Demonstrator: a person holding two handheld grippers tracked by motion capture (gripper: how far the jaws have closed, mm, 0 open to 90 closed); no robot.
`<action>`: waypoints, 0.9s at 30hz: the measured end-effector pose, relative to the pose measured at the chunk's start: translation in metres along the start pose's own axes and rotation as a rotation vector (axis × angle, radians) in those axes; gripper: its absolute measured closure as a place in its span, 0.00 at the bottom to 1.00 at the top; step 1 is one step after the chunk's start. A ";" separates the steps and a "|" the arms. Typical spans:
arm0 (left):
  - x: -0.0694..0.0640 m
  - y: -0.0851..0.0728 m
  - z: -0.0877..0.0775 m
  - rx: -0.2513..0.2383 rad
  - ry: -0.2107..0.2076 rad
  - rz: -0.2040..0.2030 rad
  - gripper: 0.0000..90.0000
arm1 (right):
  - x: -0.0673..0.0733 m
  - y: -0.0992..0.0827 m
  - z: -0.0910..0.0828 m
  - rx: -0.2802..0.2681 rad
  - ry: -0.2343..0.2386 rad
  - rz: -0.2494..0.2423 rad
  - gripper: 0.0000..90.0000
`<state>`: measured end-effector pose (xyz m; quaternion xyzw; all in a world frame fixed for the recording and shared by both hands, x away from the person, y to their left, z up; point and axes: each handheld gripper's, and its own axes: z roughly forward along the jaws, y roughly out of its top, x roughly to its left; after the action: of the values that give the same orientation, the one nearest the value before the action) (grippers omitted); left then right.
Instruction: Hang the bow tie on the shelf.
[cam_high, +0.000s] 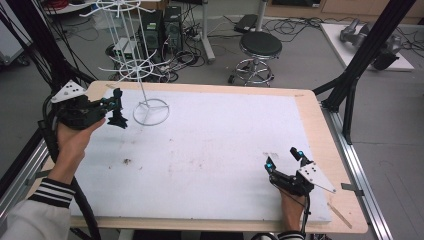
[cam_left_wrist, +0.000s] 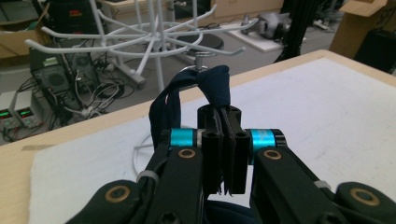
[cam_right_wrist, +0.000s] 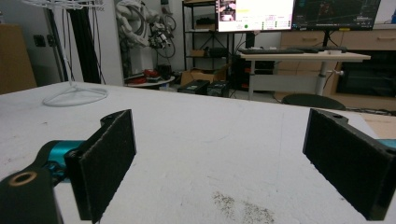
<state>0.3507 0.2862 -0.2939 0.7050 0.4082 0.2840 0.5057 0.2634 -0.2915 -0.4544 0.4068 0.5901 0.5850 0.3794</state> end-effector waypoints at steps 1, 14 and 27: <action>0.001 0.000 -0.001 0.001 0.008 -0.004 0.97 | 0.000 0.000 0.000 -0.001 0.000 -0.002 0.10; 0.013 0.000 -0.005 0.003 0.082 -0.032 0.97 | 0.000 0.000 0.000 0.003 0.001 0.002 0.10; 0.016 0.010 -0.005 -0.010 0.144 -0.024 0.97 | 0.000 0.000 0.000 0.001 0.002 0.001 0.10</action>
<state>0.3574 0.3010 -0.2830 0.6751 0.4507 0.3299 0.4819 0.2633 -0.2917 -0.4544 0.4067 0.5904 0.5855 0.3784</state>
